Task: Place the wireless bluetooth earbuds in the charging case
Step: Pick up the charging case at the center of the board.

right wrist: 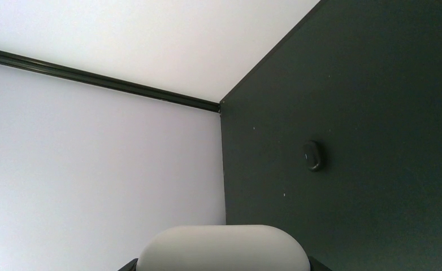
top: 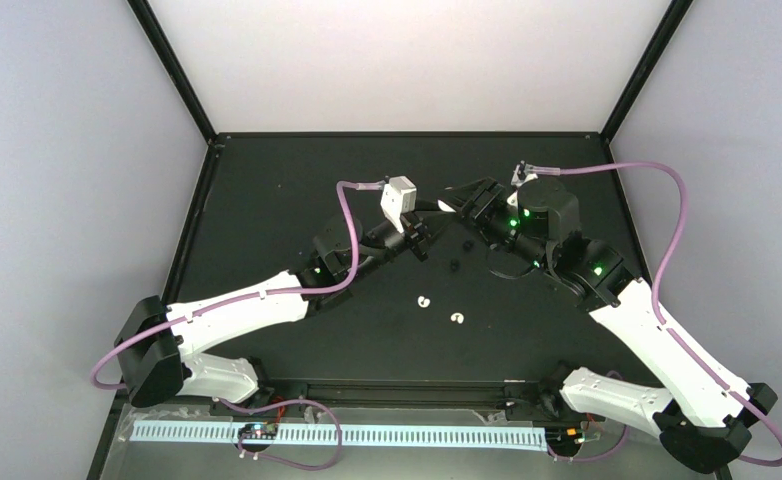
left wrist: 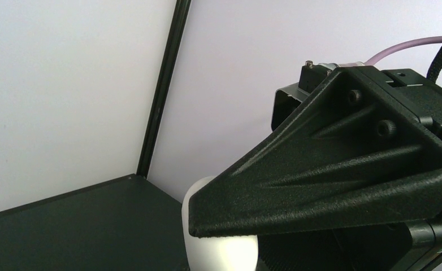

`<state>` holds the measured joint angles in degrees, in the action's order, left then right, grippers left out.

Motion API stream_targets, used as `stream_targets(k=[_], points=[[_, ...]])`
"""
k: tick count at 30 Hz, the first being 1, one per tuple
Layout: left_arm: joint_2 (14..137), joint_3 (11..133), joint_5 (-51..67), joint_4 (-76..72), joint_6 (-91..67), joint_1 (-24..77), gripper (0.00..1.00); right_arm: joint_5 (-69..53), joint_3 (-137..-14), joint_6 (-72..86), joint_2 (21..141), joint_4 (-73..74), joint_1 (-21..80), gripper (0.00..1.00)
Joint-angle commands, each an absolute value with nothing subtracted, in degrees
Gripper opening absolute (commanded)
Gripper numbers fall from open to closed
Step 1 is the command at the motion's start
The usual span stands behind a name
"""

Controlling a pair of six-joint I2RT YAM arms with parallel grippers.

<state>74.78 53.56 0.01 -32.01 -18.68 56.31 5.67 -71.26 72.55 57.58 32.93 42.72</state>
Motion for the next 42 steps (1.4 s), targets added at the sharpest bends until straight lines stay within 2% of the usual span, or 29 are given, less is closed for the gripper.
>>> stream_targets(k=[1, 6, 7, 11, 17, 29, 34, 38, 42], points=[[74.18, 55.90, 0.74, -34.75, -18.83, 55.99, 0.03, 4.18, -70.95, 73.20, 57.29, 31.32, 43.03, 0.01], [73.97, 55.24, 1.03, -35.24, -18.25, 55.99, 0.02, 3.64, -70.84, 72.98, 57.29, 31.31, 43.03, 0.01], [73.80, 54.83, 1.10, -35.79, -18.09, 55.99, 0.02, 3.42, -70.84, 72.91, 57.30, 31.36, 43.03, 0.03], [73.65, 53.53, 1.24, -36.76, -17.78, 55.99, 0.02, 3.41, -70.71, 72.15, 56.72, 31.14, 43.04, 0.33], [70.60, 52.02, 1.38, -37.85, -17.19, 55.99, 0.01, 3.88, -70.56, 71.08, 55.63, 30.29, 42.98, 0.56], [69.12, 50.78, 1.97, -38.40, -16.83, 55.99, 0.02, 0.57, -70.75, 67.64, 55.42, 26.82, 43.06, 0.85], [66.84, 49.41, 2.95, -37.83, -17.27, 55.77, 0.02, -1.12, -72.97, 57.36, 54.53, 27.23, 42.93, 0.99], [62.15, 45.51, 6.20, -36.80, -20.74, 54.23, 0.02, -0.98, -74.99, 43.19, 49.60, 29.28, 42.91, 1.00], [56.33, 40.88, 15.03, -36.90, -24.72, 52.53, 0.02, -8.18, -76.21, 26.79, 46.33, 31.21, 42.95, 1.00]])
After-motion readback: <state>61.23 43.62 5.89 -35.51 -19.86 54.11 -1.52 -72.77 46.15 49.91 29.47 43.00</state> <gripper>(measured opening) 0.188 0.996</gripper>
